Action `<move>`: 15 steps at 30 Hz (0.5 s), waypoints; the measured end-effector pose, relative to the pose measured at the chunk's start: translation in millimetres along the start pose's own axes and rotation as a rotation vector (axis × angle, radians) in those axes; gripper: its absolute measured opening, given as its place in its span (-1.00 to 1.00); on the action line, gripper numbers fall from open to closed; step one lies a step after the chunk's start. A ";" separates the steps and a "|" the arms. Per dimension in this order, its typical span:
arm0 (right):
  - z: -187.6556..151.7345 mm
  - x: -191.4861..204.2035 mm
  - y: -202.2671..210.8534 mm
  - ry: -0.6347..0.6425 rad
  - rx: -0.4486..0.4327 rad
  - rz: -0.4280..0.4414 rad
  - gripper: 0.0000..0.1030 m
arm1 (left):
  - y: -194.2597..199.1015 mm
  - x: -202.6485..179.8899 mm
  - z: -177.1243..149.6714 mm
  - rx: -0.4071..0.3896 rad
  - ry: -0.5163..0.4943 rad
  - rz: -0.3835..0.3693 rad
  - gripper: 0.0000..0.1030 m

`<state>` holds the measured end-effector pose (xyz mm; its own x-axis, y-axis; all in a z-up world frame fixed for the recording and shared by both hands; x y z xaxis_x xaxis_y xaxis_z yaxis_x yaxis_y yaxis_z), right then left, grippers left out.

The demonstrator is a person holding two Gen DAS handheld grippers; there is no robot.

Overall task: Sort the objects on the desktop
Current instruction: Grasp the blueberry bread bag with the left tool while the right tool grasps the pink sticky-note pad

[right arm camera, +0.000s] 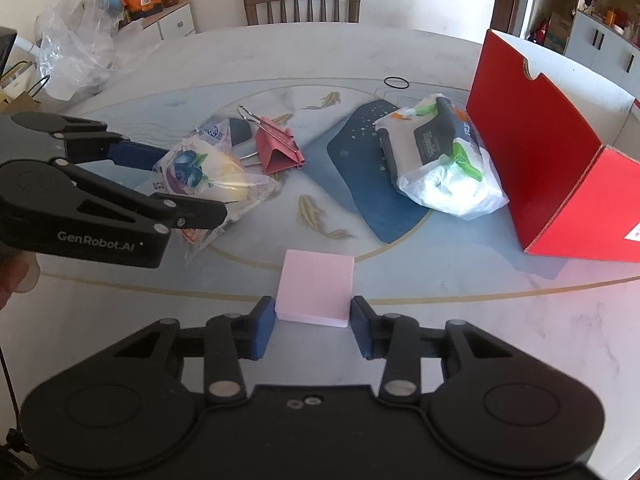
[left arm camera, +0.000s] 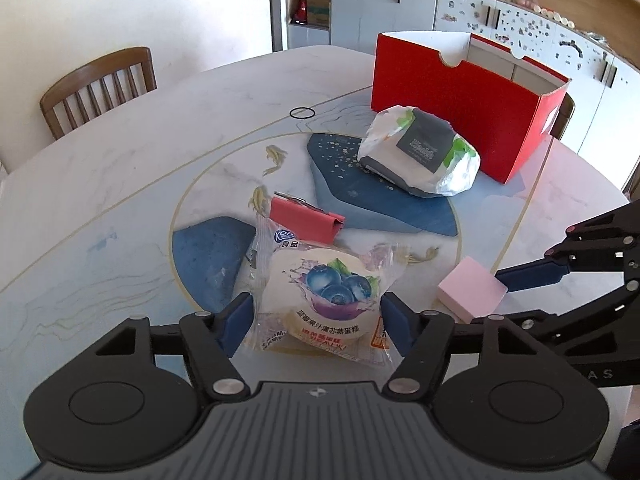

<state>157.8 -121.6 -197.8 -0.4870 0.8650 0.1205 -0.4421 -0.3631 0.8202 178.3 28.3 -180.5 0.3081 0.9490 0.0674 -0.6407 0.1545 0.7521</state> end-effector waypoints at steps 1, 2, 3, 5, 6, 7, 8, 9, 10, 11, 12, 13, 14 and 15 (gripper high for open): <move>-0.4 -1.2 0.8 -0.002 -0.001 0.001 -0.22 | 1.0 -1.6 -0.6 0.000 0.005 0.002 0.33; -0.8 -2.4 2.2 -0.003 -0.003 0.001 -0.22 | 1.9 -3.3 -1.2 0.001 0.010 0.004 0.32; -0.9 -3.6 3.1 -0.003 -0.005 0.001 -0.22 | 3.0 -5.0 -1.5 0.002 0.016 0.005 0.31; -0.9 -6.6 5.6 -0.004 -0.011 0.000 -0.22 | 5.2 -8.5 -1.7 0.004 0.035 0.008 0.30; -0.9 -8.3 7.2 -0.004 -0.014 -0.002 -0.22 | 6.6 -10.7 -1.3 0.004 0.046 0.007 0.30; -1.0 -10.4 9.1 -0.006 -0.018 -0.003 -0.22 | 8.1 -12.6 -0.9 0.001 0.053 0.006 0.27; -1.0 -12.7 11.2 -0.009 -0.023 -0.003 -0.22 | 9.8 -14.5 -0.5 -0.002 0.059 0.004 0.26; -1.1 -15.1 13.3 -0.012 -0.027 -0.004 -0.22 | 11.3 -16.9 0.4 -0.004 0.065 0.004 0.24; -1.1 -17.2 15.1 -0.015 -0.030 -0.005 -0.22 | 12.8 -18.9 1.2 -0.007 0.071 0.003 0.22; -1.1 -19.3 17.2 -0.019 -0.033 -0.003 -0.22 | 13.7 -21.5 2.3 -0.007 0.074 0.001 0.22; -0.9 -21.7 19.3 -0.022 -0.037 -0.001 -0.22 | 14.3 -24.0 2.9 -0.008 0.076 -0.004 0.22; -0.7 -24.4 21.3 -0.027 -0.041 0.000 -0.22 | 14.9 -26.6 3.2 -0.010 0.076 -0.005 0.18; -0.6 -27.0 22.6 -0.031 -0.044 0.001 -0.22 | 15.4 -29.1 3.3 -0.013 0.075 -0.003 0.17; -0.6 -29.9 24.7 -0.039 -0.048 0.003 -0.22 | 15.8 -31.4 3.5 -0.012 0.077 -0.003 0.16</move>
<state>161.1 -156.7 -181.5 -0.4593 0.8763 0.1452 -0.4765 -0.3811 0.7923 160.9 0.0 -168.5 0.2555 0.9667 0.0142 -0.6485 0.1605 0.7441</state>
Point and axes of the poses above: each gripper's, at about its wrist camera, not at the fingertips, and y roughly against the way its jaws point, x to its left, z to its top, the point moved 7 cm from there along -y, roughly the way its jaws point, and after that the axes turned 5 degrees about z, right-handed, at the moved point
